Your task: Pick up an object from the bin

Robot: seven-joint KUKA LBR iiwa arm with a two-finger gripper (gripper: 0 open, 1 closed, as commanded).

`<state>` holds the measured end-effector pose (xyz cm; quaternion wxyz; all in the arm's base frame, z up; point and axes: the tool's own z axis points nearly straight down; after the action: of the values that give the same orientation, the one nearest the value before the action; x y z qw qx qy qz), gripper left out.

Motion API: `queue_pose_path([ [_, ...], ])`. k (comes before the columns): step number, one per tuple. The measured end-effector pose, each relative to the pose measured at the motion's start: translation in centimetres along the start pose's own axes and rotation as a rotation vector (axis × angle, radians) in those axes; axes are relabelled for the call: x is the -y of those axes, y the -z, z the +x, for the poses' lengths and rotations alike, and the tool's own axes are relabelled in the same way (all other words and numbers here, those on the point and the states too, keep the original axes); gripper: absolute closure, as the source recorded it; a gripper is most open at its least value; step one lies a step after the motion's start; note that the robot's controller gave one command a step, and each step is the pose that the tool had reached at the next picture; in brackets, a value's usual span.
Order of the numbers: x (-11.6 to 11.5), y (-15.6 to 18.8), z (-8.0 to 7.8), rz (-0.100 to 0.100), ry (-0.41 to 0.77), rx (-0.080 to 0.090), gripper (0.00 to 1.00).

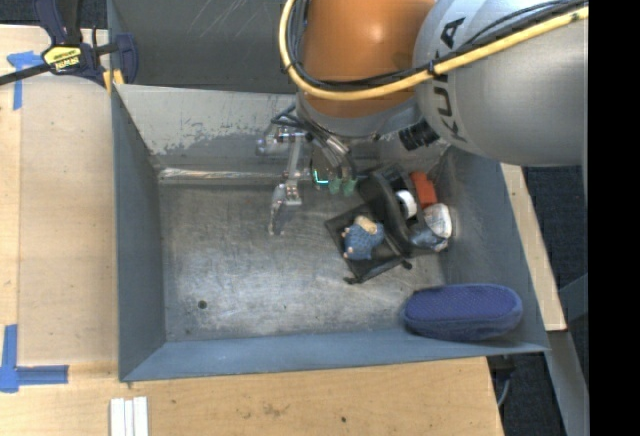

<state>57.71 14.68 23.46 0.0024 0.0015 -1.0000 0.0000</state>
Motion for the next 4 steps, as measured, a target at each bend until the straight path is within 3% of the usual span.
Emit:
queue_pose_path([
  [1,7.5,-5.3,-4.7,0.003,-0.068,0.004,0.0],
  [2,13.9,-10.7,-3.3,0.003,-0.131,0.002,0.0],
  [3,18.1,-15.4,-0.4,-0.01,0.093,-0.006,0.0],
  [4,18.1,-15.4,-0.7,-0.009,0.093,0.013,1.0],
])
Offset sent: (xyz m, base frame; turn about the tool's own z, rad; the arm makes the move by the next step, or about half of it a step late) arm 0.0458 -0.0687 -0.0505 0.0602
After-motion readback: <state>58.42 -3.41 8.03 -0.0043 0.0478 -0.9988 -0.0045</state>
